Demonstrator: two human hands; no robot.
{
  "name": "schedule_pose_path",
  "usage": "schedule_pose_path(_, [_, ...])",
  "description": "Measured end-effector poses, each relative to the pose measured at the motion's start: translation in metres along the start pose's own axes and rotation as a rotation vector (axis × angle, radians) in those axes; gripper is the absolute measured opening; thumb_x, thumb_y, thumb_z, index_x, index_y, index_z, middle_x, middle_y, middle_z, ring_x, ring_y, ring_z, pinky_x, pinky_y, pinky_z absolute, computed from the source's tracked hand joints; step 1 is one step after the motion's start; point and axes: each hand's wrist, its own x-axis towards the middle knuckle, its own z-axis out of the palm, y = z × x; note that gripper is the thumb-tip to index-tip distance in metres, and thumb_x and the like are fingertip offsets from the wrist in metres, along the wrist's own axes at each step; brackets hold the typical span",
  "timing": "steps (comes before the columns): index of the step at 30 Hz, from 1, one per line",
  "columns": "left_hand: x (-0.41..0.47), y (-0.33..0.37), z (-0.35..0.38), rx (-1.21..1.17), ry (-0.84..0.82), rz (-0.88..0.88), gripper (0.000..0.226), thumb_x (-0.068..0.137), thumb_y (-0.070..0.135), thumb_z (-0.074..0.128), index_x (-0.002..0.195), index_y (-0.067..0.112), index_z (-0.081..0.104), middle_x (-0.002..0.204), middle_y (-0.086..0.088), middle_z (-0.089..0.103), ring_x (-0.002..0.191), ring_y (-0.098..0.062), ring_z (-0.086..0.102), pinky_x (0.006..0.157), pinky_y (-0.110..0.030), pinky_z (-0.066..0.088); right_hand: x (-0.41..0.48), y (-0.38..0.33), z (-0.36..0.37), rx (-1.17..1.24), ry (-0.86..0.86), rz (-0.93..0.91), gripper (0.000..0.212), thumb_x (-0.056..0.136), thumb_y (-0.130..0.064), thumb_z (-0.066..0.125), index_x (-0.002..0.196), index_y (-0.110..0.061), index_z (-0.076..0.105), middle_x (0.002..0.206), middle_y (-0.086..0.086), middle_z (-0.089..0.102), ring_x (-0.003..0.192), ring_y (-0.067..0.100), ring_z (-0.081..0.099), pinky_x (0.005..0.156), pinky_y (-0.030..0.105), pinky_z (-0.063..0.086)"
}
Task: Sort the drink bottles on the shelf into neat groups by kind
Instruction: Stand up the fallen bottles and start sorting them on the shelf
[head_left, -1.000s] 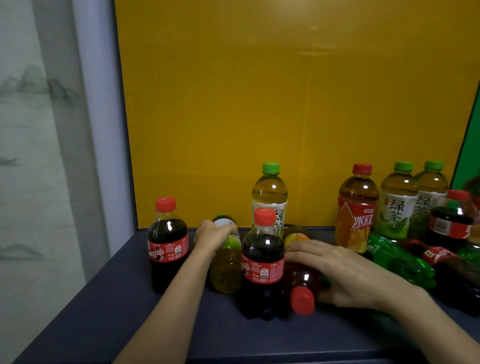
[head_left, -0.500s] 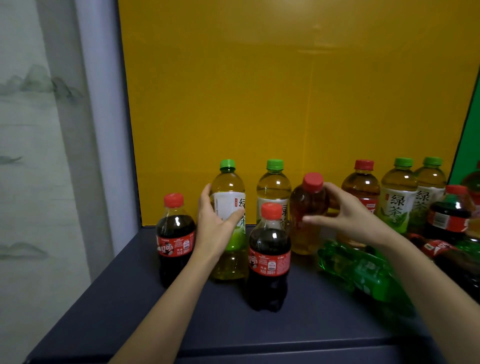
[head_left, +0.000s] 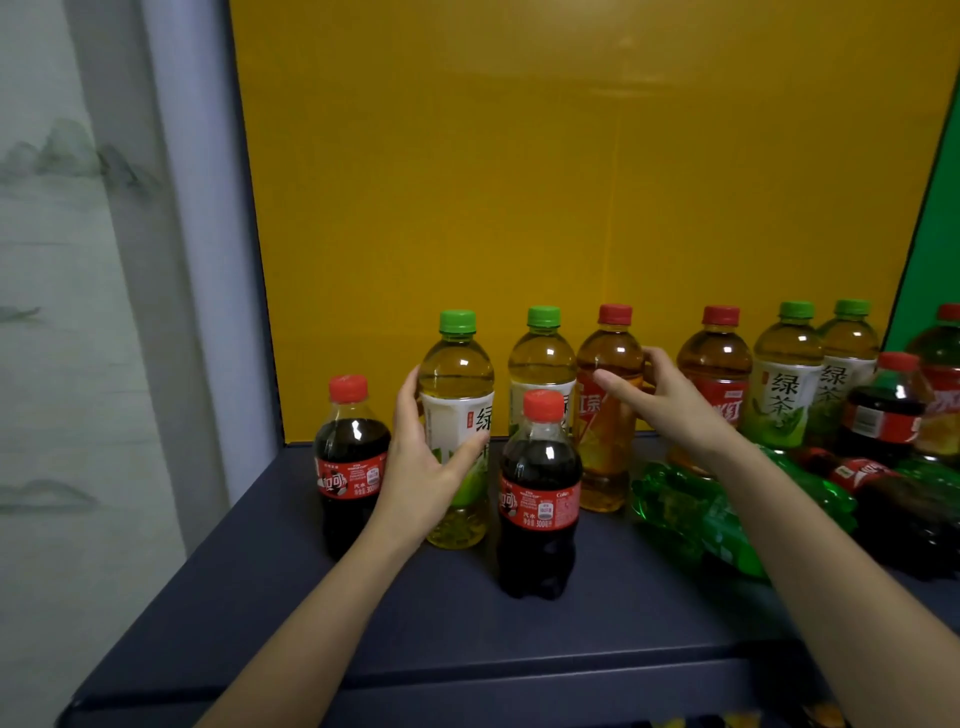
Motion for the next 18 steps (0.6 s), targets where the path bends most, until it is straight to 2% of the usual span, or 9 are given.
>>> schedule_pose_path(6, [-0.004,0.002,-0.003,0.041,-0.009,-0.025,0.088,0.081,0.021,0.068,0.148,0.025,0.011,0.151,0.005,0.029,0.136,-0.009,0.032,0.11,-0.036,0.035,-0.005,-0.009,0.0,-0.018,-0.047,0.041,0.062,0.085,-0.043,0.056,0.137,-0.019,0.032,0.125,0.0,0.052,0.112,0.017,0.051,0.092,0.034,0.045])
schedule_pose_path(8, [-0.009,0.005,-0.005,0.021,-0.017,-0.036,0.082,0.084,0.019,0.065,0.148,0.026,0.013,0.15,0.008,0.03,0.134,-0.005,0.033,0.111,-0.034,0.034,-0.01,-0.012,-0.003,-0.07,-0.065,0.036,0.063,0.088,-0.039,0.056,0.141,-0.018,0.028,0.132,0.001,0.049,0.111,0.014,0.049,0.092,0.031,0.043])
schedule_pose_path(10, [-0.016,0.011,-0.007,-0.03,-0.022,-0.046,0.076,0.087,0.014,0.06,0.147,0.027,0.016,0.148,0.009,0.032,0.131,-0.002,0.035,0.109,-0.029,0.034,-0.017,-0.011,-0.011,-0.166,-0.04,0.008,0.062,0.09,-0.035,0.055,0.142,-0.018,0.028,0.139,0.001,0.045,0.12,0.016,0.047,0.097,0.033,0.042])
schedule_pose_path(12, [-0.027,0.016,-0.009,-0.051,-0.008,-0.053,0.07,0.088,0.011,0.057,0.146,0.028,0.02,0.149,0.008,0.031,0.133,-0.005,0.034,0.11,-0.03,0.032,-0.029,-0.009,-0.022,-0.238,-0.002,-0.037,0.051,0.092,-0.029,0.054,0.139,-0.018,0.036,0.138,0.0,0.046,0.122,0.016,0.047,0.096,0.031,0.042])
schedule_pose_path(14, [-0.04,0.021,-0.012,0.007,0.047,0.025,0.061,0.088,0.007,0.057,0.139,0.028,0.032,0.145,0.009,0.036,0.132,-0.008,0.037,0.11,-0.033,0.034,-0.043,-0.005,-0.037,-0.264,0.038,-0.084,0.036,0.093,-0.022,0.052,0.129,-0.02,0.048,0.128,-0.003,0.052,0.116,0.013,0.051,0.091,0.028,0.043])
schedule_pose_path(18, [-0.058,0.038,-0.01,0.193,0.181,0.372,0.03,0.088,0.005,0.057,0.114,0.017,0.053,0.117,0.013,0.05,0.112,-0.009,0.052,0.095,-0.028,0.046,-0.067,0.007,-0.072,-0.273,0.101,-0.114,0.021,0.093,-0.015,0.052,0.112,-0.02,0.059,0.112,-0.005,0.06,0.102,0.008,0.057,0.077,0.017,0.043])
